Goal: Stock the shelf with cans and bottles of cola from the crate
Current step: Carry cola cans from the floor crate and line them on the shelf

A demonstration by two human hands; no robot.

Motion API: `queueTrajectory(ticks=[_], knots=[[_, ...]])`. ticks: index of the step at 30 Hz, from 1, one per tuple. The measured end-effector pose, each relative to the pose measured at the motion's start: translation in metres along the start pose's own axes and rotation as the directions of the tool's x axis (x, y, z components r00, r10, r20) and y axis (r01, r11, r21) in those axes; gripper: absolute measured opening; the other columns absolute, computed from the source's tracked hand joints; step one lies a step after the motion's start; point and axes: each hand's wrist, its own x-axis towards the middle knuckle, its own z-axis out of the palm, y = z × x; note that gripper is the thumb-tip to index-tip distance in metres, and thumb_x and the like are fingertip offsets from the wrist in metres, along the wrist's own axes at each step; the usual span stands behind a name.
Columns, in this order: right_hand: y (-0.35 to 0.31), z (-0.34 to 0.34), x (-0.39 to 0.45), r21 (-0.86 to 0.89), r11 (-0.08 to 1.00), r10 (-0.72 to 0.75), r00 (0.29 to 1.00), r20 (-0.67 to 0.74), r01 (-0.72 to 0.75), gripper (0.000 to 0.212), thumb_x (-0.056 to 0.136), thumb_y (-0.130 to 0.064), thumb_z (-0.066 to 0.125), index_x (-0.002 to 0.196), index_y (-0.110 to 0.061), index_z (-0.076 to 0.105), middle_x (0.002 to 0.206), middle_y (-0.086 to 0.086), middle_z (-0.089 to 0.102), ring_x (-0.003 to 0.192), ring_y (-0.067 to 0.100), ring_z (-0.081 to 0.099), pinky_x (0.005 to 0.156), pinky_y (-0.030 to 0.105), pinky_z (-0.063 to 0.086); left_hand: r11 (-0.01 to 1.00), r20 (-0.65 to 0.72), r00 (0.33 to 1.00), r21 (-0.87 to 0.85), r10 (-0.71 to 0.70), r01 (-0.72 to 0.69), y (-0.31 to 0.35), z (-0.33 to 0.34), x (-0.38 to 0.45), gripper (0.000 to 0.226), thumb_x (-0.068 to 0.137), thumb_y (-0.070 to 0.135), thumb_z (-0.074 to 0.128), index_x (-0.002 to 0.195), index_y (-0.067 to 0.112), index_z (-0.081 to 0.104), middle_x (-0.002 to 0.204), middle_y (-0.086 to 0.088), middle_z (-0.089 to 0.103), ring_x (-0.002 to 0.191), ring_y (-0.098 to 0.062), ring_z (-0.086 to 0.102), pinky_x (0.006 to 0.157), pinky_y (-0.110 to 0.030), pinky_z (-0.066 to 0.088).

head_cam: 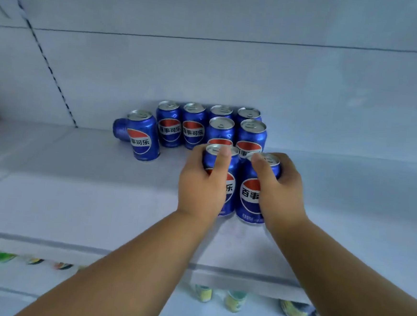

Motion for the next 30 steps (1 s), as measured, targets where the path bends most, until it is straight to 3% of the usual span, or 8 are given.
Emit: queueTrajectory(ticks=[3,7,11,14,18,22,25,30], knots=[[0.004,0.008,0.007,0.013,1.0,-0.01,0.998,-0.06,0.011,0.012,0.088,-0.039,0.07,0.093,-0.029,0.065,0.086,-0.012,0.075,0.079,0.009,0.074,0.081,0.044,0.062,0.998,0.014,0.999,0.048,0.039,-0.04,-0.009,0.001,0.012,0.039,0.078,0.078,0.046,0.096,0.046,0.058,0.094,0.028,0.065,0.096,0.007,0.062,0.083,-0.019,0.05],[0.004,0.019,0.013,-0.021,0.997,-0.072,0.995,-0.073,0.071,0.014,0.089,-0.04,0.069,0.096,-0.029,0.064,0.091,-0.011,0.075,0.084,0.006,0.072,0.081,0.041,0.061,0.999,0.015,0.999,0.015,0.052,-0.052,-0.019,0.0,0.021,0.057,0.076,0.076,0.042,0.107,0.032,0.061,0.102,0.019,0.067,0.101,-0.001,0.063,0.09,-0.029,0.052],[0.011,0.022,0.013,-0.132,0.987,-0.105,0.991,-0.087,0.093,0.035,0.077,-0.067,0.056,0.094,-0.037,0.053,0.097,-0.009,0.07,0.092,0.009,0.07,0.085,0.043,0.058,1.0,0.013,1.0,0.002,0.025,-0.025,-0.024,-0.003,0.027,0.048,0.079,0.076,0.044,0.107,0.04,0.061,0.111,0.014,0.068,0.108,-0.008,0.063,0.097,-0.042,0.052],[0.013,0.017,0.005,-0.402,0.908,-0.15,0.988,-0.045,0.119,0.05,0.076,-0.078,0.043,0.101,-0.035,0.044,0.11,-0.008,0.056,0.108,0.018,0.06,0.094,0.045,0.051,1.0,0.013,1.0,0.0,0.016,-0.016,-0.025,-0.007,0.027,0.049,0.079,0.072,0.047,0.113,0.04,0.062,0.115,0.016,0.065,0.115,-0.009,0.06,0.1,-0.043,0.05],[0.014,0.008,-0.002,-0.543,0.828,-0.179,0.984,-0.014,0.143,0.068,0.076,-0.055,0.07,0.131,-0.021,0.048,0.118,-0.009,0.046,0.114,0.015,0.052,0.091,0.029,0.042,0.999,0.096,0.995,-0.051,0.016,-0.011,-0.022,-0.009,0.016,0.041,0.085,0.061,0.05,0.119,0.039,0.058,0.121,0.015,0.063,0.117,-0.005,0.059,0.101,-0.039,0.05],[0.01,-0.002,0.005,-0.555,0.813,-0.155,0.985,0.081,0.173,0.063,0.081,-0.043,0.075,0.137,-0.031,0.049,0.122,-0.009,0.052,0.104,0.008,0.053,0.088,0.027,0.042,0.998,0.311,0.949,0.053,-0.04,0.025,-0.023,-0.024,0.018,0.058,0.081,0.031,0.077,0.13,0.036,0.045,0.132,0.011,0.054,0.112,0.002,0.058,0.082,-0.007,0.049],[0.007,-0.008,0.013,-0.539,0.817,-0.143,0.978,0.155,0.205,0.061,0.082,-0.039,0.074,0.137,-0.033,0.049,0.126,-0.012,0.058,0.11,0.006,0.056,0.091,0.029,0.046,0.956,0.401,0.915,0.286,-0.056,-0.067,-0.024,-0.034,0.032,0.081,0.073,0.023,0.084,0.139,0.034,0.038,0.135,0.009,0.042,0.118,-0.004,0.052,0.094,-0.017,0.047],[0.004,-0.009,0.024,-0.567,0.797,-0.142,0.977,0.16,0.209,0.051,0.084,-0.034,0.074,0.13,-0.03,0.053,0.122,-0.011,0.064,0.108,0.011,0.059,0.085,0.024,0.045,0.927,0.355,0.935,0.346,0.01,-0.142,-0.024,-0.027,0.039,0.079,0.069,0.032,0.088,0.135,0.031,0.043,0.127,0.008,0.049,0.116,-0.009,0.054,0.1,-0.032,0.049]])
